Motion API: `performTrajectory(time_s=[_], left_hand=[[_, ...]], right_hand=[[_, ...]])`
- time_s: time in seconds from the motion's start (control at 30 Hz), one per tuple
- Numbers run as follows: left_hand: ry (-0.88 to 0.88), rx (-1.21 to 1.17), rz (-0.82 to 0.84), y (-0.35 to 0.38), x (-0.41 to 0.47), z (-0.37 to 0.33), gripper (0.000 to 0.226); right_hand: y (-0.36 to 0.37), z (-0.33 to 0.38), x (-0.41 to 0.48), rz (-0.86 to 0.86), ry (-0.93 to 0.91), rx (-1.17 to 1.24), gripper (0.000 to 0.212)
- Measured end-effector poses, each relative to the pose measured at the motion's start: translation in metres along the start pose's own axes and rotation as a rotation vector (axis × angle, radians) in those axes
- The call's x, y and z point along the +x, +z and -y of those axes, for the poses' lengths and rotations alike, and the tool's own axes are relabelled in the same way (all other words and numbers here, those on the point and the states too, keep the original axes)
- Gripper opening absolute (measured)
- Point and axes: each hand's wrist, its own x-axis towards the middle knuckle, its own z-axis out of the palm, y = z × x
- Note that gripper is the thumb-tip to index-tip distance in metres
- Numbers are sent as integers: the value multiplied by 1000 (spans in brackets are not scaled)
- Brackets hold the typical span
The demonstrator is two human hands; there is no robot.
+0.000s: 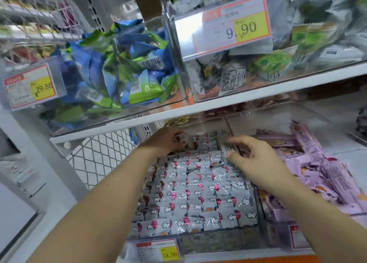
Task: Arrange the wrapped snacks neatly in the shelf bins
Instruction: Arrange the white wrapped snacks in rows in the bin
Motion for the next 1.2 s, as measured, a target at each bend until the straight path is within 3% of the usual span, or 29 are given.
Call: performTrajectory(time_s=[0.13,0.27,0.5,0.63,0.77,0.93,1.07,1.2], left_hand=[[60,-138,78,12,13,-2,27],[-61,-278,74,18,20,12,22],[-72,-193,64,33,31,14,17],[-53,-174,12,27,29,15,24],[12,-212,-195,24,21,-24,26],[45,-253,46,42,11,-82,19],[67,-327,-84,53,3,-87,10],[69,-603,-192,46,-17,-85,41]], right_hand=[[3,-1,-2,-37,1,16,26],[2,1,-3,-47,-8,-18,20],[5,3,-5,-52,-4,23,21],[6,-2,-1,-37,19,171,16],[-1,-3,2,-12,50,267,22],[-8,2,-1,-18,90,370,26],[-9,2,0,-11,134,467,28],[-9,0,6,-7,177,541,21]])
